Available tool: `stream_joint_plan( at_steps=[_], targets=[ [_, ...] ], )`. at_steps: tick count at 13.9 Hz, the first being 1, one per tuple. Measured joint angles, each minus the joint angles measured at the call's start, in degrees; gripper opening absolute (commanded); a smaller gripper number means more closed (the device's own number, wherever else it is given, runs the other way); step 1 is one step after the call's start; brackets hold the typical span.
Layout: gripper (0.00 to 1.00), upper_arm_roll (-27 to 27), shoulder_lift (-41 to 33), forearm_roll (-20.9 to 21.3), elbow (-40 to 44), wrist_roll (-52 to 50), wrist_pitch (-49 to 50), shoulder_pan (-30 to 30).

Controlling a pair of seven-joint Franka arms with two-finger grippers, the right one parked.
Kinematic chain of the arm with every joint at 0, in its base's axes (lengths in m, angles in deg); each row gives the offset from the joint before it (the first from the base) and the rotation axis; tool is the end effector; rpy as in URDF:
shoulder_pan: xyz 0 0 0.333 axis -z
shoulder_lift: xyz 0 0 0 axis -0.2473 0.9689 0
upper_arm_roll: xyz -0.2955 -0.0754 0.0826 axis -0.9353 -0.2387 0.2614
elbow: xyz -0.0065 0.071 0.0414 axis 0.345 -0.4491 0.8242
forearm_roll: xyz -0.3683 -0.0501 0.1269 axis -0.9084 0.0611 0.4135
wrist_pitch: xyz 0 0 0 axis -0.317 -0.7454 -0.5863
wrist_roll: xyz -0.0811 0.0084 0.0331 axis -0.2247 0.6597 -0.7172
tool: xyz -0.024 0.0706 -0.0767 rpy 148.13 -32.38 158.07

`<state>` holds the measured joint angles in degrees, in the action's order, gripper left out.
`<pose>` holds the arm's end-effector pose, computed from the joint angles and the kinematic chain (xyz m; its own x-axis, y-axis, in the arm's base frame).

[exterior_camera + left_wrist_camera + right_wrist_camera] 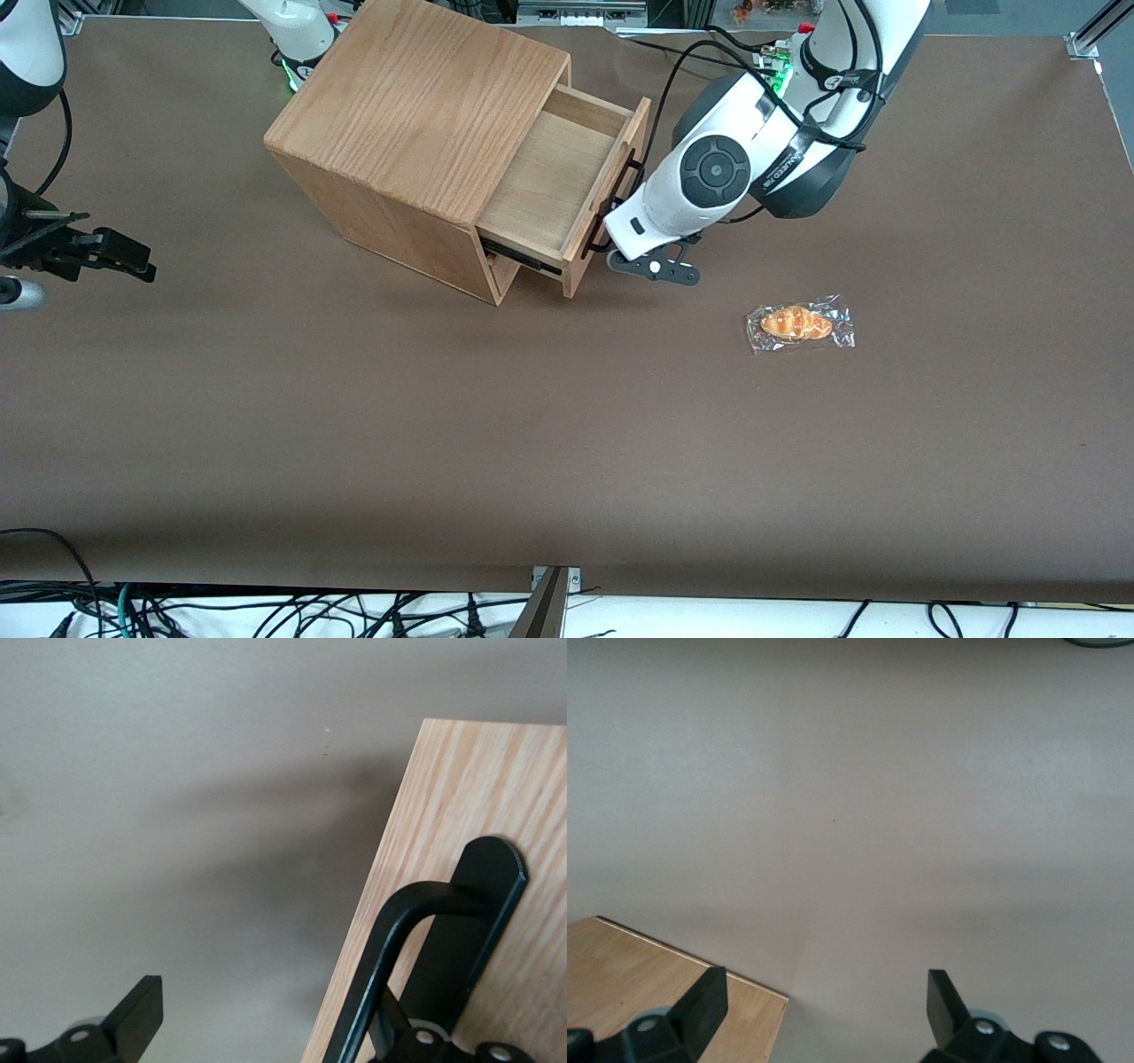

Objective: Open top drawer with left arm

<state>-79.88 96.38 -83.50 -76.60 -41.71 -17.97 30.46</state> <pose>0.5093 -0.3764 0.3853 0.9394 -0.1821 -0.2903 -0.1410 -0.9775 0.1568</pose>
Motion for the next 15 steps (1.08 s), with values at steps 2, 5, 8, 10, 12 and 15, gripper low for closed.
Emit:
stream_joint_plan(
  at_steps=[2, 5, 8, 10, 12, 15],
  targets=[
    [1.0, 0.0, -0.2, 0.1, -0.2, 0.1, 0.1, -0.4],
    [1.0, 0.0, -0.3, 0.3, -0.3, 0.1, 0.1, -0.4],
    [1.0, 0.1, -0.4, 0.6, -0.3, 0.1, 0.1, -0.6],
    [1.0, 0.1, -0.5, 0.9, -0.4, 0.1, 0.1, -1.0],
    [1.0, 0.1, -0.6, 0.9, -0.4, 0.5, 0.2, -1.3],
    [1.0, 0.1, -0.7, 0.9, -0.4, 0.7, 0.2, -1.4]
  ],
)
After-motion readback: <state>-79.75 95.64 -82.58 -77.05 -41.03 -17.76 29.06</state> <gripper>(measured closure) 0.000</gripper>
